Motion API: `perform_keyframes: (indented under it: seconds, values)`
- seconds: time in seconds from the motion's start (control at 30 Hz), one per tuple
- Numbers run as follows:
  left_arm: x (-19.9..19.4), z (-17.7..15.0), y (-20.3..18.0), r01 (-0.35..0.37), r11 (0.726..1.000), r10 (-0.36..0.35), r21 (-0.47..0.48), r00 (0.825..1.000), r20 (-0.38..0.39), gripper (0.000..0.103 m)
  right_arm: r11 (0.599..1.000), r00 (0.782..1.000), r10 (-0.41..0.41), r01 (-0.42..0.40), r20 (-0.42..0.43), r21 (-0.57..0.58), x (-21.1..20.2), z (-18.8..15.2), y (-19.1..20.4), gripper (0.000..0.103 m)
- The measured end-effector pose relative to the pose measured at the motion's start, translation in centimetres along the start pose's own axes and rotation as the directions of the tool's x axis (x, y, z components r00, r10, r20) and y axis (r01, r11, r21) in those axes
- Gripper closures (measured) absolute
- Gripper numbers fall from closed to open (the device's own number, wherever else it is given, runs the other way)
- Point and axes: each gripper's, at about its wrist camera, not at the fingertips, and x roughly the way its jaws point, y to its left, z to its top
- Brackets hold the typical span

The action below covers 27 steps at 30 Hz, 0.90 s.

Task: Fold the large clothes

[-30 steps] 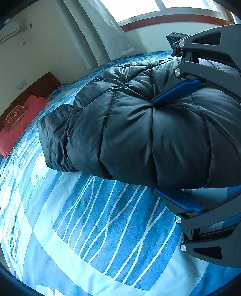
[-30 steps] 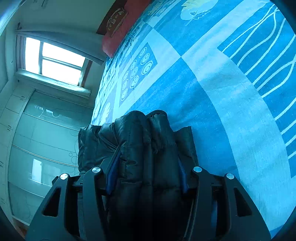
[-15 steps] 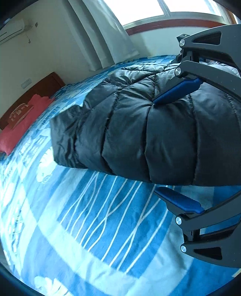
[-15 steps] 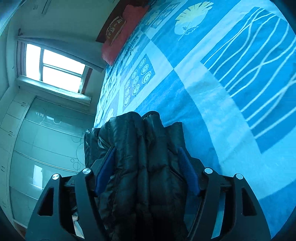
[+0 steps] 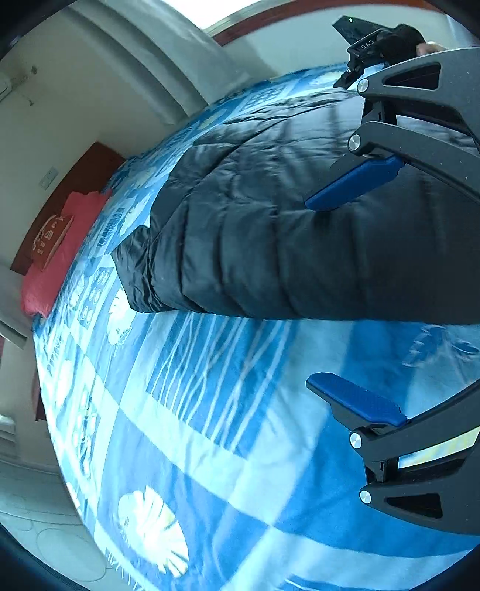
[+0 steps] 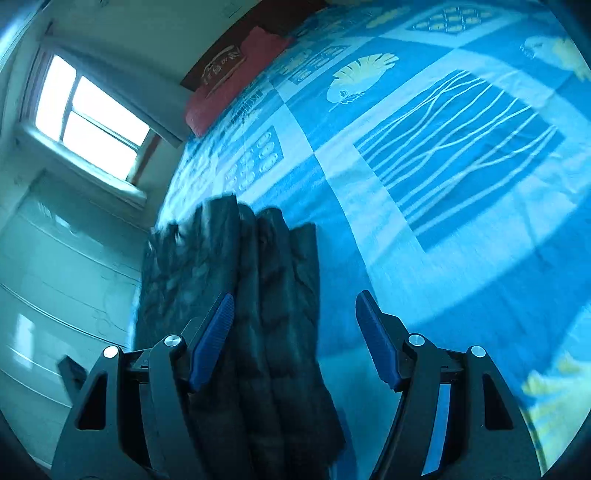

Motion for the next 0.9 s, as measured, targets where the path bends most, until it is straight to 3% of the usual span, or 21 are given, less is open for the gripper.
perform_keyframes:
  seconds: [0.13, 0.3, 0.47, 0.9]
  values:
    - [-1.9, -2.2, -0.4, -0.024, 0.999, 0.023, 0.025, 1.000, 0.019, 0.014, 0.995, 0.997, -0.077, 0.078, 0.021, -0.063, -1.9, -2.3, 1.4, 0.035]
    - [-4.8, -4.8, -1.5, -0.074, 0.993, 0.069, 0.088, 0.996, 0.061, 0.014, 0.960, 0.975, -0.204, 0.217, 0.092, -0.174, -5.0, -5.3, 3.4, 0.032]
    - [-6.8, -7.2, -2.6, -0.118, 0.982, 0.107, 0.144, 0.991, 0.083, 0.014, 0.917, 0.952, -0.274, 0.302, 0.137, -0.262, -7.2, -8.4, 5.3, 0.027]
    - [-11.5, -11.6, -5.1, -0.190, 0.965, 0.160, 0.178, 0.973, 0.167, 0.014, 0.869, 0.942, -0.270, 0.328, 0.201, -0.371, -10.4, -13.5, 10.1, 0.025]
